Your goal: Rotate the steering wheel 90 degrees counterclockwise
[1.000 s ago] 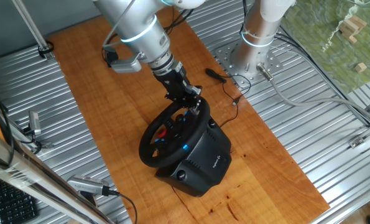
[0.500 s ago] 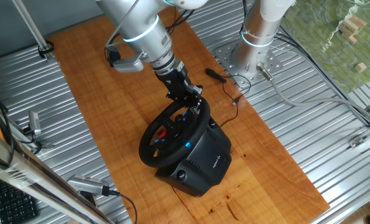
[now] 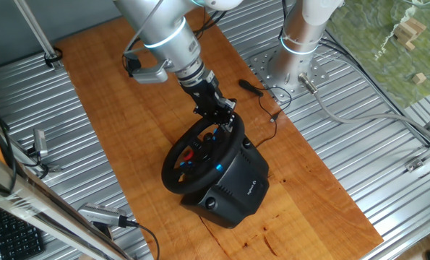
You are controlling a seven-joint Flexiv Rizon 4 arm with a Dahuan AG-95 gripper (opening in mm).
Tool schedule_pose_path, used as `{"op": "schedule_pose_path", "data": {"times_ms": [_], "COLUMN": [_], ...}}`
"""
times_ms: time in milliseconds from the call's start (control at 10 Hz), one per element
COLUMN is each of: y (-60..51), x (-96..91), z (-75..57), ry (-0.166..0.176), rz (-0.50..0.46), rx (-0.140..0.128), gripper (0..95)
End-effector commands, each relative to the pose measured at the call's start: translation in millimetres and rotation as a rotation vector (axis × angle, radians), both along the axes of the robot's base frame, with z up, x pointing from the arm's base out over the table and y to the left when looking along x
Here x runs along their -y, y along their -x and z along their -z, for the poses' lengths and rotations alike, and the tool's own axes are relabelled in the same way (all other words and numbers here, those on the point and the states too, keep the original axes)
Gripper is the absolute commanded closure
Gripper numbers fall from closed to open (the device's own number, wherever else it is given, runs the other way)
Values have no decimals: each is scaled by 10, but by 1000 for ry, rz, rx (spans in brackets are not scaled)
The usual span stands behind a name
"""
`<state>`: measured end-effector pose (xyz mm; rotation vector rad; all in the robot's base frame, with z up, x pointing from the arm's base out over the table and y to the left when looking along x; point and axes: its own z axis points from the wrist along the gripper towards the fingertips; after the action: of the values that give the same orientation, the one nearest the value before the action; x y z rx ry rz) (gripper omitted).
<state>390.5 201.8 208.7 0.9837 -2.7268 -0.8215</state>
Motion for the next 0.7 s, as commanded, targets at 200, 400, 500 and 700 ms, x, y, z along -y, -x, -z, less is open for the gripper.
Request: {"op": "schedule_pose_path", "data": {"times_ms": [200, 400, 500, 700], "y": [28, 53, 71, 87], "x": [21, 41, 59, 85], "z": [2, 24, 42, 55], "ry": [21, 29, 30, 31], "rz": [-8, -13, -17, -24], "rx": [-1, 0, 3, 6], "gripper": [950, 950, 950, 950]}}
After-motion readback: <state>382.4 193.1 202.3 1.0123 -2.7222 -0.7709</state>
